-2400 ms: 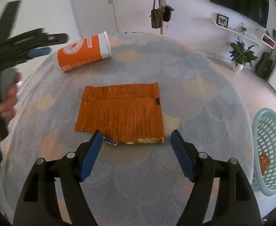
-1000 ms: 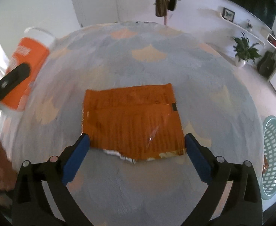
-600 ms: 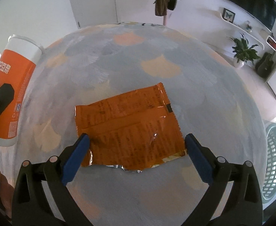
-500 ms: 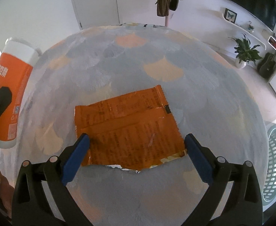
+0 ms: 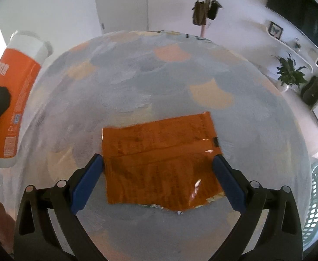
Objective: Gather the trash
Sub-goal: 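Grasp the flat orange snack wrapper with the right tool and lift it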
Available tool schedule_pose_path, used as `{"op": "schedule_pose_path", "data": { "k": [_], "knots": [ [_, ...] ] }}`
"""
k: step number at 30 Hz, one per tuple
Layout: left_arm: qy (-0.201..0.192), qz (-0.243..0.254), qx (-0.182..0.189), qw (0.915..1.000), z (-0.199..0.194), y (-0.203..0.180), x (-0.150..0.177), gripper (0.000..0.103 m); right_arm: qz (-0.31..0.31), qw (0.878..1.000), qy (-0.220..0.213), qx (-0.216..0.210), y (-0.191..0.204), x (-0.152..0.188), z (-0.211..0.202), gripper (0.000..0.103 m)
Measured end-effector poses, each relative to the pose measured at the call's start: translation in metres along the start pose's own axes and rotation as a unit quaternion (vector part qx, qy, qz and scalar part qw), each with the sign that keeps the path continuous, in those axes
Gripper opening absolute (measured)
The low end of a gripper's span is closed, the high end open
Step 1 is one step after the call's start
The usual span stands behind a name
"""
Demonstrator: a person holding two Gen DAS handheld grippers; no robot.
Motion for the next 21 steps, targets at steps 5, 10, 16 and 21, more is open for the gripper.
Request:
{"op": "schedule_pose_path", "data": {
  "k": [5,10,16,21],
  "knots": [
    [0.001,0.003,0.0,1.0,0.001,-0.001,0.0,0.069,-0.005,1.0,-0.004,-0.007,-0.002,-0.001,0.003,0.097],
    [0.002,0.011,0.001,0.9999,0.002,-0.002,0.0,0.069,-0.02,1.0,-0.014,-0.02,-0.003,-0.001,0.003,0.094],
    [0.002,0.012,0.001,0.9999,0.002,-0.003,-0.001,0.069,-0.037,0.999,-0.019,-0.035,-0.005,-0.002,-0.007,0.053],
    [0.001,0.016,0.001,0.9999,0.001,-0.005,0.0,0.069,-0.004,0.999,-0.019,-0.043,-0.025,-0.006,-0.011,0.02]
  ]
}}
Point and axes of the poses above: each gripper's, at about its wrist camera, not at the fingertips, and z roughly the way its jaws point, y to its left, x to its underside, the point moved 3 cm from there along z, roughly the way its jaws point, and after that the axes turned 9 degrees about -y, right-handed, at the moved point
